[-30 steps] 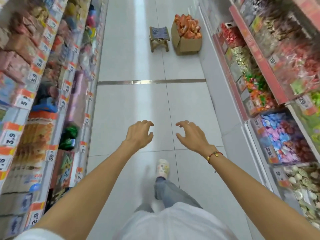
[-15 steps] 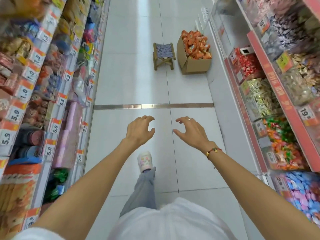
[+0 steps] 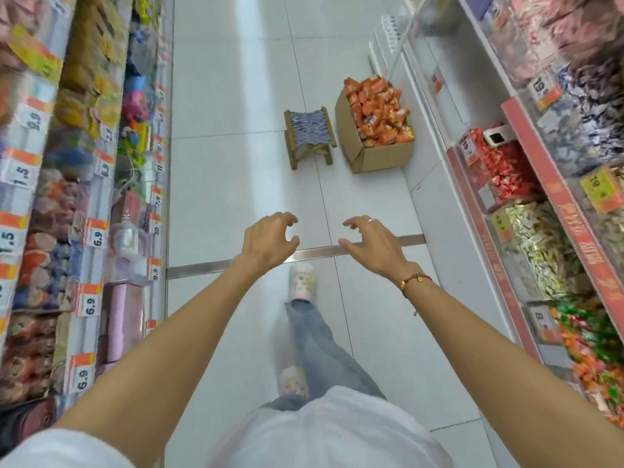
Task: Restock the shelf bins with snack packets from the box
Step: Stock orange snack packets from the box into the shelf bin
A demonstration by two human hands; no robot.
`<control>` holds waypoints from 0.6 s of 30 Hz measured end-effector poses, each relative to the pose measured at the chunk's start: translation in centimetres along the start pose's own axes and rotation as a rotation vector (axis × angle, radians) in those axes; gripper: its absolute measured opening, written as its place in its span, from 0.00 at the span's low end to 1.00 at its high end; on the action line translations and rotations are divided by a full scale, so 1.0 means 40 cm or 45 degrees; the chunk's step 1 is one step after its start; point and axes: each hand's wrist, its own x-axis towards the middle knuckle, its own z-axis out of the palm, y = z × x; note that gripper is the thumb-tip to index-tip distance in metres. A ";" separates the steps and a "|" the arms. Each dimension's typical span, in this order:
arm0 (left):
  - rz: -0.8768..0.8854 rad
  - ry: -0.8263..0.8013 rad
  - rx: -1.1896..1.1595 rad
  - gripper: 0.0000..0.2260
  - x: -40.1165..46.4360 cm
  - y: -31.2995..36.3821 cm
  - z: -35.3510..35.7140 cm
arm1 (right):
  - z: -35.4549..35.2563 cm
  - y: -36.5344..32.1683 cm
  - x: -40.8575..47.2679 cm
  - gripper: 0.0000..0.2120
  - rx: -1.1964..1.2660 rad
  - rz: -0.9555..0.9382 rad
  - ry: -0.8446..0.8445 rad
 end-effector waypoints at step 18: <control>0.056 -0.224 0.082 0.14 1.119 -0.114 -0.347 | -0.269 0.052 1.069 0.20 0.051 0.237 -0.040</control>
